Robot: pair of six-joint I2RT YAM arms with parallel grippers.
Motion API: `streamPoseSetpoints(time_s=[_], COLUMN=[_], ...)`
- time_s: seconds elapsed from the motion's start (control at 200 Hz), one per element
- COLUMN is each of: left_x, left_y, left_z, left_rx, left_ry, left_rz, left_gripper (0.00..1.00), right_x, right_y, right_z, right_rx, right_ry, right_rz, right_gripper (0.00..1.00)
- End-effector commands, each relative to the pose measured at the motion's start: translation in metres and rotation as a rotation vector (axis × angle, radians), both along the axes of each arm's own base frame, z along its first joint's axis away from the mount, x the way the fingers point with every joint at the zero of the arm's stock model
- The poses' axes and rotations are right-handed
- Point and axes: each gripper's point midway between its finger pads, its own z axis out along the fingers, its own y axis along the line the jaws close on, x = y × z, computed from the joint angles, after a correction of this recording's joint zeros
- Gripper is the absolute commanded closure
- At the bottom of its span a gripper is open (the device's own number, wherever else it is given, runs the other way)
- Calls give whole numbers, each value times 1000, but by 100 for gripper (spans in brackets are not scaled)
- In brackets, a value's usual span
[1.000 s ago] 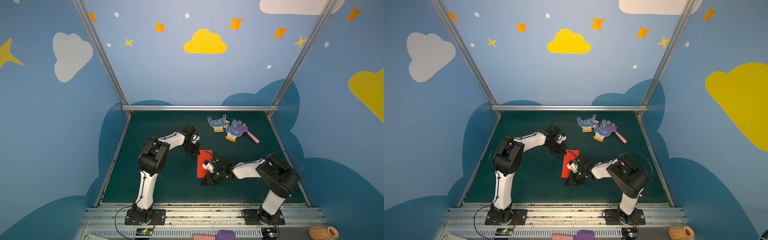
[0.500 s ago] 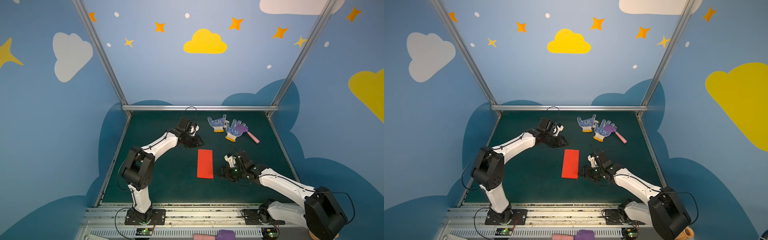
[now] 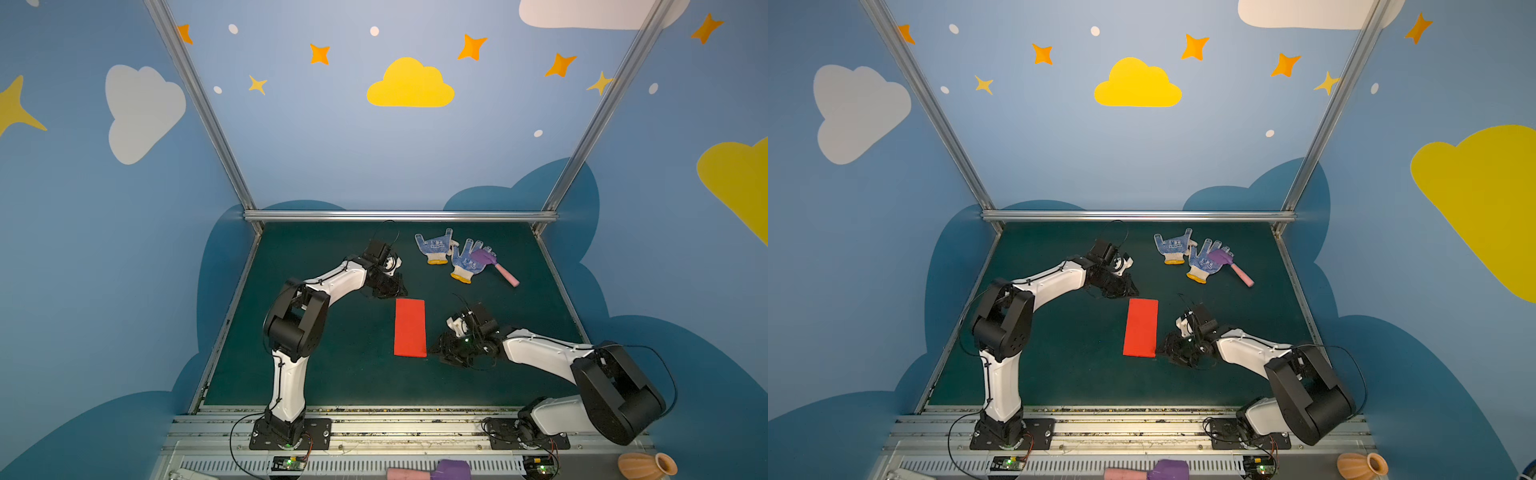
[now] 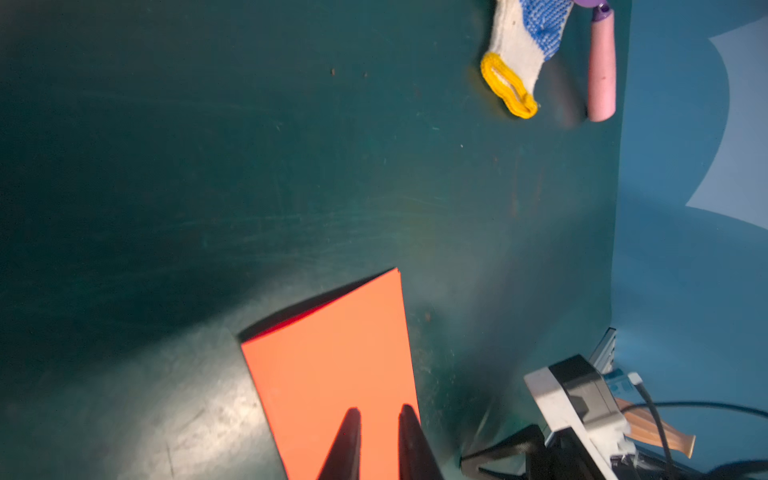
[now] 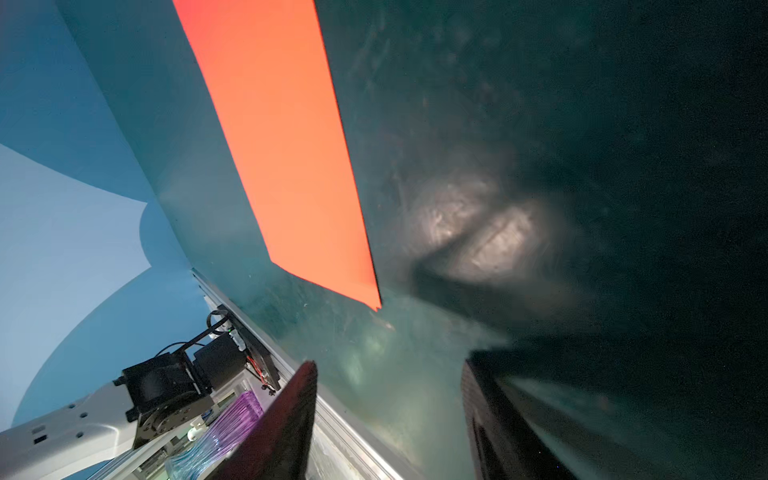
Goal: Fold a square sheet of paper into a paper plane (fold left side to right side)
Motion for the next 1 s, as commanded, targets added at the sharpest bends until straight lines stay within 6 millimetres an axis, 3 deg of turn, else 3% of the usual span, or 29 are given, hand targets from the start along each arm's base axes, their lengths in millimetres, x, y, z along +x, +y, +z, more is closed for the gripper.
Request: streamPoseSetpoints(time_s=[0.0,0.621,0.991], left_x=[-1,-14,-19], left_y=[0,12,16], left_z=[-7,-72,-83], left_rx=[13,73,93], left_ry=[18,111,128], left_rz=[-18,31,32], left_gripper=[83,83,84], right_x=[3,3,8], right_y=[6,20,28], right_z=[0,-4,-13], right_rx=[33,62,79], right_ry=[5,23,40], right_rz=[-6,-9,-17], right_gripper=[43,44,45])
